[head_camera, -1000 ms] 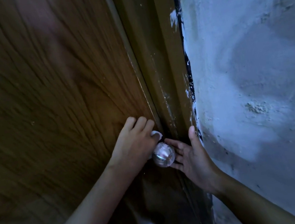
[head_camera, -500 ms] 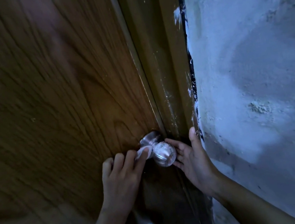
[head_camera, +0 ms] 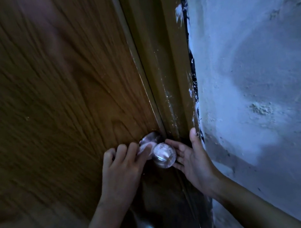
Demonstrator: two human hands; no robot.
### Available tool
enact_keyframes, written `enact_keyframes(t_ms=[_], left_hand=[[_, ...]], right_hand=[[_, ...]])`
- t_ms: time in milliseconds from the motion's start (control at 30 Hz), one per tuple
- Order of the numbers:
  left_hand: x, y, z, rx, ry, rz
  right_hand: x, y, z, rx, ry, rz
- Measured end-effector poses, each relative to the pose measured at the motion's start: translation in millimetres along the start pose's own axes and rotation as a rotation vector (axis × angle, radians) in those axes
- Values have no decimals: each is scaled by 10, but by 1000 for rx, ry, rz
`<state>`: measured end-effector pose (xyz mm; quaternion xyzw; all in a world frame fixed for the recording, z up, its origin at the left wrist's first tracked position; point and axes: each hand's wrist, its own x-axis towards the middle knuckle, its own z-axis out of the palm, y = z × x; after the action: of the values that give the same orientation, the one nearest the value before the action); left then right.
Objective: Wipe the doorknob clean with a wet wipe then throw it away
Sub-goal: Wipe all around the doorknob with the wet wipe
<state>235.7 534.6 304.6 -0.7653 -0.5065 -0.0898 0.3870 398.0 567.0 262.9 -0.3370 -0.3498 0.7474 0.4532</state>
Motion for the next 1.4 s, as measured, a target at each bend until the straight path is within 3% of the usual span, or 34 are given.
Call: enact_keyframes(t_ms=[300,467,667,967,1233,1400], left_hand=[[178,-16,-62,64,-15,74],[383,34,-96,126,-119,183],[91,-6,-57,-11,-29,17],[35,-14,-60,36,-48,32],[659,9,-167,168,-401,336],[884,51,-121,188,-426,493]], right_hand=[[3,0,6,34,5,-5],[-4,-11,10,53,-5,4],[9,-3,-11,51,-8,12],[23,-1,-38,50,-13,12],[31,11,-41,46,-25,5],[33,14,-43,38,-31,9]])
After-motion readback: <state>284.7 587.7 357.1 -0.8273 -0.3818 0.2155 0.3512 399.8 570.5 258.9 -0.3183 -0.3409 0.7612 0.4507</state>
